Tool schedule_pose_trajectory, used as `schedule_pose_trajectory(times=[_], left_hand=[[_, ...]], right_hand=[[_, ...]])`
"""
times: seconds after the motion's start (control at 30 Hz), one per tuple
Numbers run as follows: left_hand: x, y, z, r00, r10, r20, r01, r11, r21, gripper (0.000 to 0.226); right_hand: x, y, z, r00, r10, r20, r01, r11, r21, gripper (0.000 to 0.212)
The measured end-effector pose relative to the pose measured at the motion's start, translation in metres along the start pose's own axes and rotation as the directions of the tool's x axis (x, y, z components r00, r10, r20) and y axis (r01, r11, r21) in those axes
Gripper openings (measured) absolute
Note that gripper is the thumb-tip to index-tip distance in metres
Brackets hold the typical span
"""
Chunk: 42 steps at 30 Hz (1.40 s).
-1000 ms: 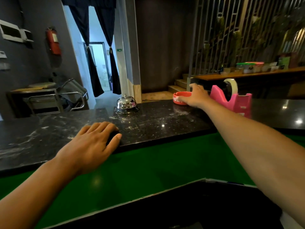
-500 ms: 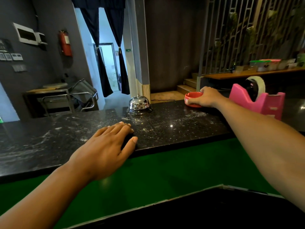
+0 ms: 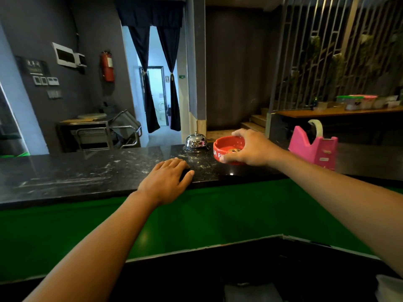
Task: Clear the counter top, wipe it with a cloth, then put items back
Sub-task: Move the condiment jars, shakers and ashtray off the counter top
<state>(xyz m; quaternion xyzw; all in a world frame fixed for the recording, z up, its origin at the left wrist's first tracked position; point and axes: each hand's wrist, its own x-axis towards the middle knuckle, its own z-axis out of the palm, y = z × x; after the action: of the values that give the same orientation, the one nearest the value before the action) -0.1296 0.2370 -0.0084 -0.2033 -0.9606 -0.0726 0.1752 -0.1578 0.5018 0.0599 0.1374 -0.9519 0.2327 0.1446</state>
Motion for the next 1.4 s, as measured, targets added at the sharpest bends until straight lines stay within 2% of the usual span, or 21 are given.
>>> schedule_pose_trajectory(times=[0.13, 0.2, 0.4, 0.63, 0.83, 1.13, 1.27, 1.4], left_hand=[[-0.01, 0.008, -0.004, 0.994, -0.084, -0.064, 0.075, 0.989, -0.129, 0.036], [-0.01, 0.009, -0.006, 0.991, -0.119, -0.066, 0.104, 0.975, -0.198, 0.035], [0.015, 0.003, -0.015, 0.977, -0.179, -0.113, 0.148, 0.96, -0.236, 0.045], [0.087, -0.009, -0.021, 0.973, -0.202, -0.114, 0.173, 0.959, -0.224, 0.055], [0.144, -0.02, 0.011, 0.948, -0.308, 0.085, 0.319, 0.906, -0.278, 0.075], [0.182, -0.019, 0.035, 0.895, -0.42, 0.154, 0.438, 0.753, -0.492, 0.094], [0.182, -0.017, 0.034, 0.892, -0.426, 0.149, 0.444, 0.768, -0.462, 0.089], [0.175, -0.013, 0.033, 0.912, -0.402, 0.08, 0.395, 0.81, -0.433, 0.087]], right_hand=[[-0.026, -0.012, 0.003, 1.0, -0.022, 0.014, 0.022, 1.0, 0.016, 0.103], [-0.029, -0.01, 0.008, 1.0, 0.016, 0.018, -0.016, 1.0, 0.01, 0.106], [-0.016, 0.007, 0.021, 0.992, 0.126, -0.005, -0.126, 0.992, 0.007, 0.11], [0.005, 0.03, 0.039, 0.989, 0.135, -0.056, -0.131, 0.988, 0.076, 0.106], [0.007, 0.038, 0.049, 0.986, 0.12, -0.114, -0.102, 0.983, 0.15, 0.11], [0.013, 0.042, 0.054, 0.986, 0.097, -0.135, -0.074, 0.983, 0.168, 0.109], [0.014, 0.042, 0.054, 0.988, 0.101, -0.121, -0.078, 0.981, 0.177, 0.107], [0.015, 0.041, 0.054, 0.991, 0.103, -0.09, -0.087, 0.982, 0.167, 0.111]])
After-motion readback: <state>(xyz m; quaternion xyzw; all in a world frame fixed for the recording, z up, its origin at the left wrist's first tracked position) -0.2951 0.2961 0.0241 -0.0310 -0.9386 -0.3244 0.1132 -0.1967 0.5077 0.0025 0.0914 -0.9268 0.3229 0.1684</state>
